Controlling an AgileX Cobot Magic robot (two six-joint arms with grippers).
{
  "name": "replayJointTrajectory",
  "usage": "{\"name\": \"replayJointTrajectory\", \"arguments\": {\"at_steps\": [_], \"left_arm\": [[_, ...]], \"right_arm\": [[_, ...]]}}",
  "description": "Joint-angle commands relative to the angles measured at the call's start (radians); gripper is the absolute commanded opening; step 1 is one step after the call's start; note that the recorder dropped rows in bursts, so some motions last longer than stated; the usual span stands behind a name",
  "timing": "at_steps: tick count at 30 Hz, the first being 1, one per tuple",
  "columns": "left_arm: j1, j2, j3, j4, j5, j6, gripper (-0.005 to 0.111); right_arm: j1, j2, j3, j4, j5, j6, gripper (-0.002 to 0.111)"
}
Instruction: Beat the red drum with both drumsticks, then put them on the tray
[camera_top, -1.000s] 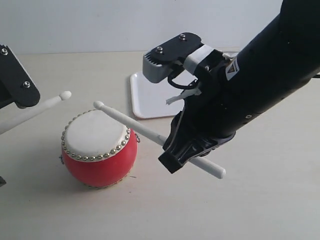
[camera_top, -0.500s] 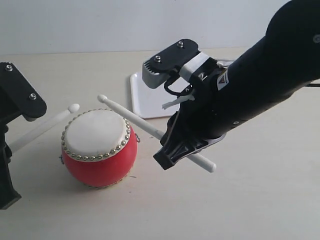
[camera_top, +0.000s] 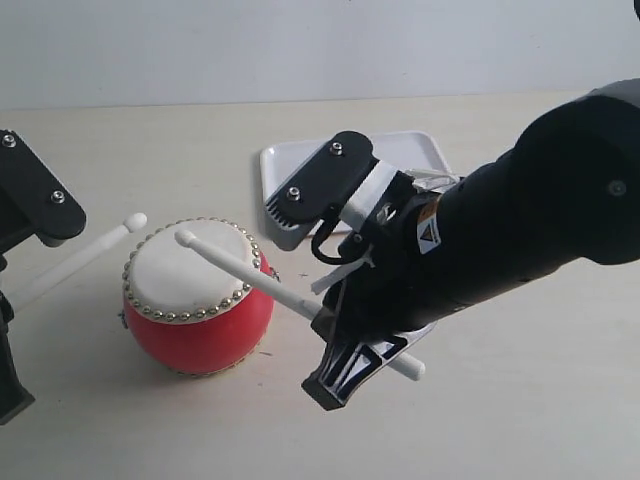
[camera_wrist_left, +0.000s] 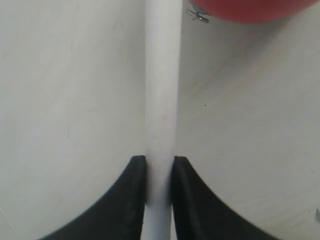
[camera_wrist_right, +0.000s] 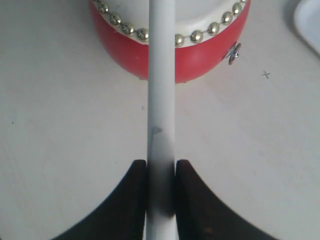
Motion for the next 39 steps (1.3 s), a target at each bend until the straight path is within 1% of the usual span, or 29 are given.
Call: {"name": "replayJointTrajectory", "arguments": {"at_steps": [1,8,13,23,26,30,32,35,39], "left_arm": [[0.002,0.0,0.003,-0.009,0.006,-0.01,0.0],[0.002,0.0,0.003,-0.024,-0.022,-0.008,0.0],[0.002,0.002,0.003,-0.063,-0.047,0.03,0.0],[0.002,0.078,0.003,-0.063,-0.043,0.039,0.0],[0.002,0.107,0.003,-0.072,-0.018,0.039,0.0],[0.002,0.149,0.003,-0.07,0.08,0.046,0.0],[0.002,0.151,0.003,-0.059,0.062,0.036,0.0],[0.002,0.129,0.003,-0.047,0.008,0.019,0.0],[0.002,0.06,0.003,-0.029,-0.043,0.012,0.0]], "right_arm": [[0.004,-0.004,0.004,-0.014,0.013,0.008,0.0],[0.004,-0.013,0.004,-0.014,0.013,0.008,0.0],[0.004,-0.07,0.002,-0.038,-0.002,0.017,0.0],[0.004,-0.116,0.002,-0.041,0.003,0.034,0.0],[0.004,-0.116,0.002,-0.041,0.007,0.034,0.0],[0.004,-0.116,0.002,-0.041,0.019,0.034,0.0],[0.004,-0.116,0.002,-0.042,0.026,0.04,0.0],[0.004,-0.116,0.002,-0.111,0.05,0.105,0.0],[0.004,-0.092,0.002,-0.285,0.119,0.278,0.0]]}}
